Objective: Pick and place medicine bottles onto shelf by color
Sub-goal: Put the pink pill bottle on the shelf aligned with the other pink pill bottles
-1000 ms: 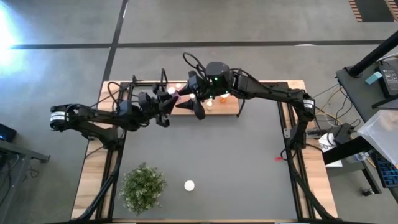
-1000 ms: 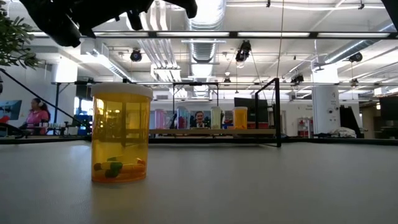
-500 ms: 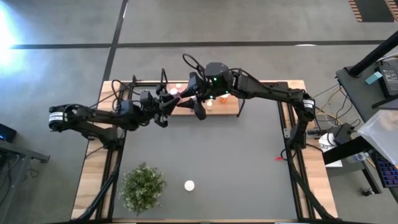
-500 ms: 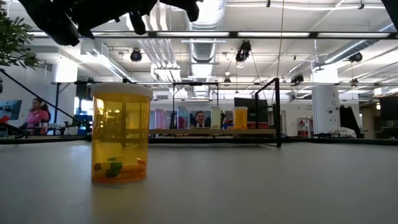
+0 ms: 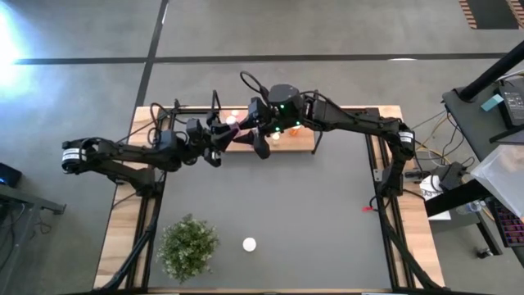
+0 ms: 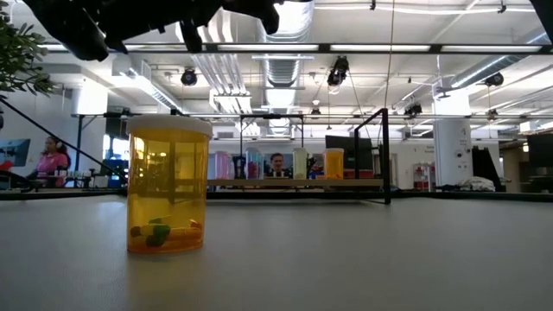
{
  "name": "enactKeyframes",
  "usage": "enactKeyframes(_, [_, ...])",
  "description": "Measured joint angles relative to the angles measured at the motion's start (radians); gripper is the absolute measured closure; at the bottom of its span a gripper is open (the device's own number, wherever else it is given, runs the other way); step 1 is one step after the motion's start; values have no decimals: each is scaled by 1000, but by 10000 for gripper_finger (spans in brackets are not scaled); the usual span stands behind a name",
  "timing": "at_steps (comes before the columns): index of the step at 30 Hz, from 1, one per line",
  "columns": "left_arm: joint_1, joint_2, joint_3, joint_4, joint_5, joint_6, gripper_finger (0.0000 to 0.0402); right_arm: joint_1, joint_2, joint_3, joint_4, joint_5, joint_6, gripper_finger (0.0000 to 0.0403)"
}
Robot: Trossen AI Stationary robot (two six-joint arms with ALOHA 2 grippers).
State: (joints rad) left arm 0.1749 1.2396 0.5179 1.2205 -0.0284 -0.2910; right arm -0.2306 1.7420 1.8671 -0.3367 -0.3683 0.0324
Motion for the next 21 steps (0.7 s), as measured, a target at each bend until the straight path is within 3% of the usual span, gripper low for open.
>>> enactKeyframes(6, [0,0,0,-34,-1,-52,314,0,0,0,-11,25,13,214])
enactKeyframes(21, [1,1,2,-80,1,-96,314,1,1,-3,-53,93,24,271])
